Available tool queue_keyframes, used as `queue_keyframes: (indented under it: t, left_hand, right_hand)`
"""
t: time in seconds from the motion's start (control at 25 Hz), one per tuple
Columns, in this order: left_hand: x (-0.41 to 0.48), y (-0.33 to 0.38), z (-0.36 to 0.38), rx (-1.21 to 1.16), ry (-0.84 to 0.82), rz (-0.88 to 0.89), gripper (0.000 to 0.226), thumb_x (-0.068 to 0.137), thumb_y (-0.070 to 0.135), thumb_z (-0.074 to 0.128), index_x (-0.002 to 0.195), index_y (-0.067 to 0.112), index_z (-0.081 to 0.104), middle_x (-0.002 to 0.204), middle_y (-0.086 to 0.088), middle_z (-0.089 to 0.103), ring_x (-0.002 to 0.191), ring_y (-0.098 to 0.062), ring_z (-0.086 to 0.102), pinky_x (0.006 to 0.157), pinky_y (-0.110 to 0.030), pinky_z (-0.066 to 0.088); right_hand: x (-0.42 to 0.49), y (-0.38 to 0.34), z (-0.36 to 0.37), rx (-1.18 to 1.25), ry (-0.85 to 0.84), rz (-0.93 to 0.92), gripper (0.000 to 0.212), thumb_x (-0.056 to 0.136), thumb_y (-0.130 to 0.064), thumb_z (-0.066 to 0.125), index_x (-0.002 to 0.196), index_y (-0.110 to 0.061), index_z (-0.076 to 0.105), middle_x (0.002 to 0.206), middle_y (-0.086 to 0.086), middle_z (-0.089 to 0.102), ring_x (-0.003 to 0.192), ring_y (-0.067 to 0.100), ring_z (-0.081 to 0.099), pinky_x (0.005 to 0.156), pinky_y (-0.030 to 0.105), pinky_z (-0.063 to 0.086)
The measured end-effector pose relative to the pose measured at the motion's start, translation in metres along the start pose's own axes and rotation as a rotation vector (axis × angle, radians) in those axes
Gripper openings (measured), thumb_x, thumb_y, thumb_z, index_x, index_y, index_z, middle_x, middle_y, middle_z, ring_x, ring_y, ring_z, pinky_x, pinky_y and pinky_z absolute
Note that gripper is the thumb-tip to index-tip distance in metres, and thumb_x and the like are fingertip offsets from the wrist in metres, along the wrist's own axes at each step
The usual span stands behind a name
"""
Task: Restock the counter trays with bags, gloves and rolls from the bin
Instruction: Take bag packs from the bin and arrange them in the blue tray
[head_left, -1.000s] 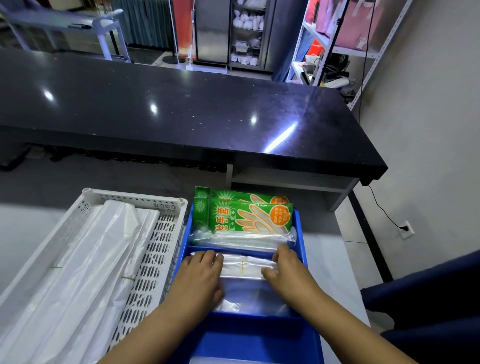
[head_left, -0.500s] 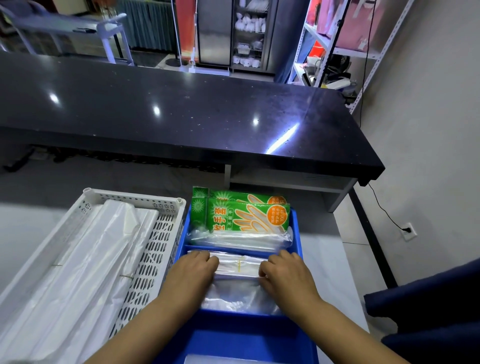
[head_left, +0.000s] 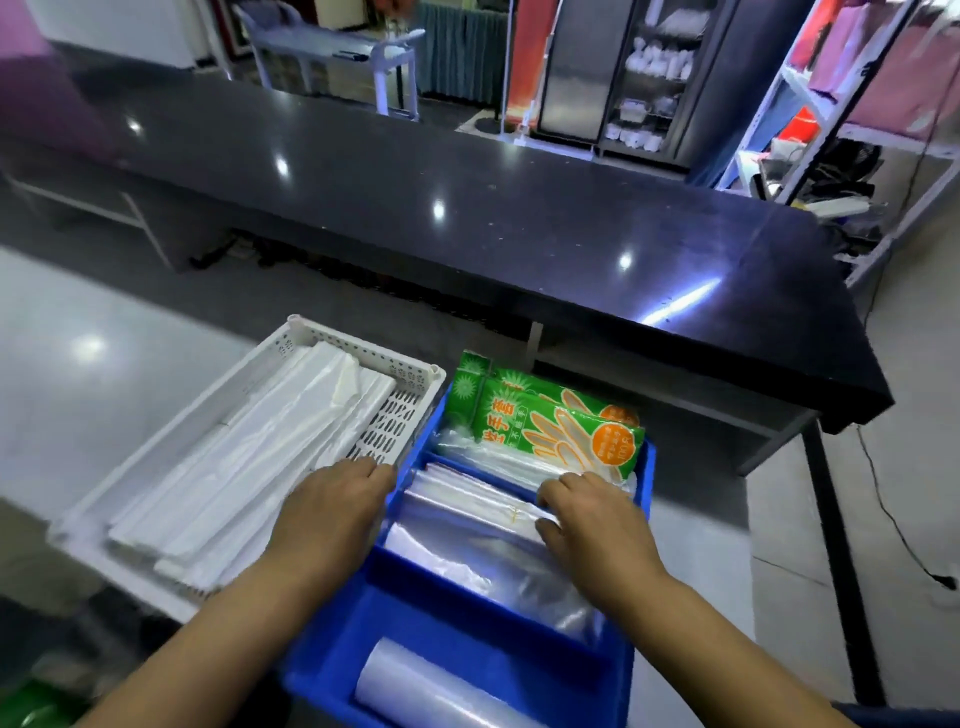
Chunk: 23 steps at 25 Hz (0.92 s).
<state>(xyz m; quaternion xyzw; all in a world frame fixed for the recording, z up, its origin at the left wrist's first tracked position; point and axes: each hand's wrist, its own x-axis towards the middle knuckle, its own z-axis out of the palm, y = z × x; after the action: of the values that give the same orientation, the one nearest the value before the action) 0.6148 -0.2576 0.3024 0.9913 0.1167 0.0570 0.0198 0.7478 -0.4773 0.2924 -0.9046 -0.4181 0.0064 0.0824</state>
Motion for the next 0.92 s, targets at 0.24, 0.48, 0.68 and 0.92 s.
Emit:
queue_keyframes:
  t: [0.24,0.48,0.68,0.92]
  left_hand:
    - [-0.077,-0.054,-0.022,0.012,0.053,-0.335,0.02,0.071,0.023,0.075,0.085,0.014,0.065,0.074,-0.005,0.069,0.065,-0.032,0.064,0.05,-0.035,0.049]
    - [-0.169,-0.119,-0.04,0.021,0.098,-0.502,0.023,0.059,0.015,0.083,0.069,0.013,0.063,0.063,-0.006,0.064,0.052,-0.03,0.062,0.043,-0.031,0.046]
    - [-0.298,-0.215,-0.047,-0.009,0.088,-0.698,0.017,0.068,0.017,0.078,0.075,0.011,0.064,0.071,-0.009,0.063,0.058,-0.033,0.062,0.045,-0.035,0.047]
    - [-0.44,-0.318,-0.028,-0.059,0.001,-0.92,0.01,0.077,0.022,0.069,0.084,0.016,0.066,0.084,-0.005,0.068,0.071,-0.03,0.065,0.054,-0.034,0.047]
  right_hand:
    - [0.034,-0.068,0.001,-0.015,-0.063,-0.211,0.021,0.087,-0.032,0.045,0.099,-0.02,0.058,0.102,0.004,0.066,0.097,0.029,0.057,0.071,0.034,0.044]
    - [0.04,-0.168,0.003,0.071,-0.097,-0.381,0.019,0.086,-0.037,0.046,0.098,-0.024,0.054,0.101,-0.001,0.066,0.098,0.025,0.059,0.072,0.034,0.044]
    - [0.034,-0.328,0.03,0.099,-0.098,-0.529,0.019,0.087,-0.037,0.046,0.096,-0.024,0.057,0.096,-0.003,0.066,0.09,0.02,0.059,0.067,0.031,0.044]
    - [0.016,-0.49,0.093,0.078,-0.219,-0.675,0.014,0.087,-0.033,0.048,0.085,-0.023,0.057,0.084,-0.004,0.061,0.078,0.018,0.059,0.061,0.029,0.043]
